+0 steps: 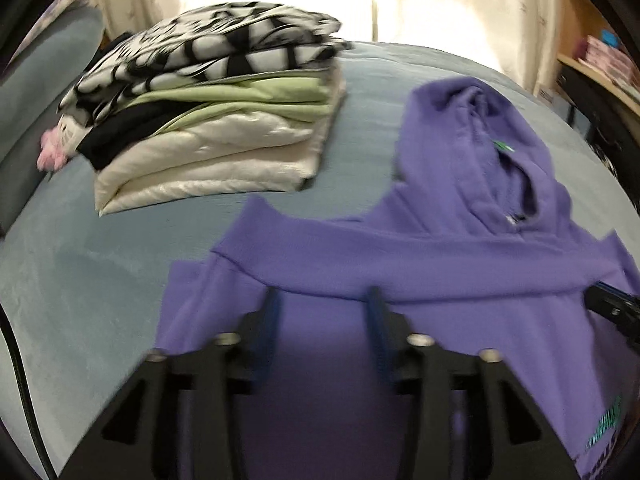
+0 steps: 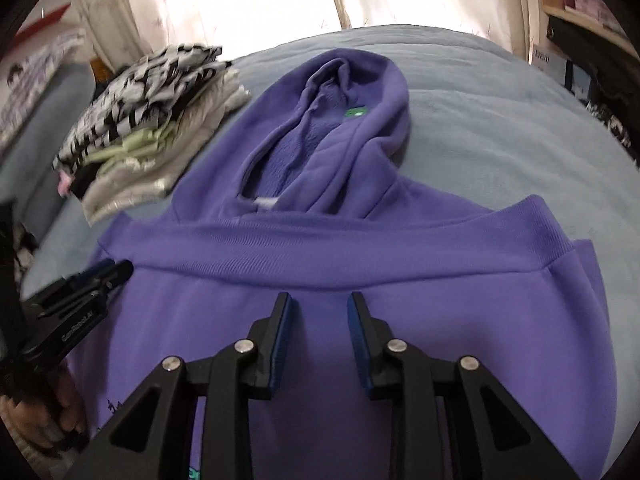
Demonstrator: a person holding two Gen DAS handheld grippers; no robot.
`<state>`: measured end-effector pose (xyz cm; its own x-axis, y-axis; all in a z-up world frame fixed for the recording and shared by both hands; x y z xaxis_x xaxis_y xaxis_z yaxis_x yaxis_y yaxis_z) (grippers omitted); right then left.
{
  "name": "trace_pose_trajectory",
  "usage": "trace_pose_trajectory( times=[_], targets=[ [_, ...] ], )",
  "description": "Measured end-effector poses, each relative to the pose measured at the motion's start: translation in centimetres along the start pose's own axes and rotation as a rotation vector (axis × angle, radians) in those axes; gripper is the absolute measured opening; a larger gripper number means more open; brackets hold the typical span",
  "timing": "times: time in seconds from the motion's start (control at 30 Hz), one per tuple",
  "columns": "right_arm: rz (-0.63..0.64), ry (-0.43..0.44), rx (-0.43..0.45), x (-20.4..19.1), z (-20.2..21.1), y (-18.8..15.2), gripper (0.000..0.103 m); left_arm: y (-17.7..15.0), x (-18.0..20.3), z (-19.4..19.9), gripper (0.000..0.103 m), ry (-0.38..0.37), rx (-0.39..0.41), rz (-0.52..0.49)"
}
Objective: Fold large clothes
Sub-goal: 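Smooth the folded hoodie flat with both open tools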
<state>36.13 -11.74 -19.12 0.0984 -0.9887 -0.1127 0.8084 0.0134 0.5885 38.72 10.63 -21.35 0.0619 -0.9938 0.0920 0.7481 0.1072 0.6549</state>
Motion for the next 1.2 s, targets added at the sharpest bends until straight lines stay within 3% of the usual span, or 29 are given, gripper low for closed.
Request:
trace_pose_trajectory(
  times=[0.03, 0.1, 0.17, 0.27, 0.33, 0.37, 0.43, 0.47, 0.6, 0.67, 0.8, 0.9, 1.1, 1.2],
  targets=[
    [0.002, -0.001, 0.004, 0.6, -0.1, 0.3, 0.01, 0.4, -0.8, -0.1, 0.053, 0.009, 0.01, 0.014],
    [0.016, -0.01, 0.01, 1.6, -0.2, 0.8, 0.001, 1.0, -2.0, -0.3, 0.053, 0.027, 0.019, 0.032],
    [0.021, -0.014, 0.024, 2.8, 0.1, 1.3, 0.001, 1.3, -3.5, -0.6, 0.048, 0.049, 0.015, 0.05],
    [0.006, -0.186, 0.062, 7.0, 0.4, 2.0, 0.006, 1.5, -5.7, -0.9, 0.048, 0.127, 0.012, 0.051],
    [-0.063, -0.293, 0.044, 11.8, 0.0, 1.8, 0.006, 1.5, -7.0, -1.0, 0.051, 0.12, 0.006, 0.078],
    [-0.095, -0.298, 0.039, 13.3, 0.0, 1.7, 0.004, 1.4, -7.7, -0.9, 0.056, 0.101, 0.0, 0.109],
    [-0.19, -0.194, 0.041, 15.6, 0.4, 1.3, 0.0, 1.3, -8.6, -0.7, 0.057, 0.07, -0.004, 0.159],
    [-0.208, -0.181, 0.04, 16.2, 0.8, 1.2, 0.0, 1.2, -8.7, -0.7, 0.057, 0.069, -0.003, 0.159],
    [-0.123, -0.271, 0.03, 15.5, 2.2, 0.9, 0.003, 1.5, -8.4, 0.8, 0.057, 0.123, 0.021, 0.099],
    [-0.107, -0.287, 0.027, 14.7, 2.9, 0.6, 0.004, 1.4, -7.7, 2.2, 0.057, 0.115, 0.043, 0.072],
    [-0.142, -0.185, 0.037, 12.0, 5.4, -0.3, 0.006, 0.5, -5.8, 5.9, 0.057, 0.087, 0.083, 0.014],
    [-0.153, -0.105, 0.025, 9.5, 7.1, -1.9, 0.014, -1.4, -5.1, 7.9, 0.057, 0.068, 0.08, -0.014],
    [-0.124, 0.014, -0.009, 4.6, 9.1, -6.2, 0.017, -7.1, -4.8, 9.9, 0.057, 0.017, 0.018, 0.013],
    [-0.085, 0.026, -0.035, 3.2, 9.3, -8.5, 0.017, -9.8, -5.1, 9.3, 0.057, 0.035, -0.031, 0.008]
  ],
)
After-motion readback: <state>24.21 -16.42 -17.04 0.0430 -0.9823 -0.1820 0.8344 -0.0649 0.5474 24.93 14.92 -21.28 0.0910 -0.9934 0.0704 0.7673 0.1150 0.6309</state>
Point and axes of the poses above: each gripper's, at about its wrist camera, not at the fingertips, and z roughly against the way its jaws point, x to its right, y to its top, the point moved 10 cm from there along -z, roughly the way its jaws point, and after that the axes turned 6 degrees about -y, right-handed, at the moved point
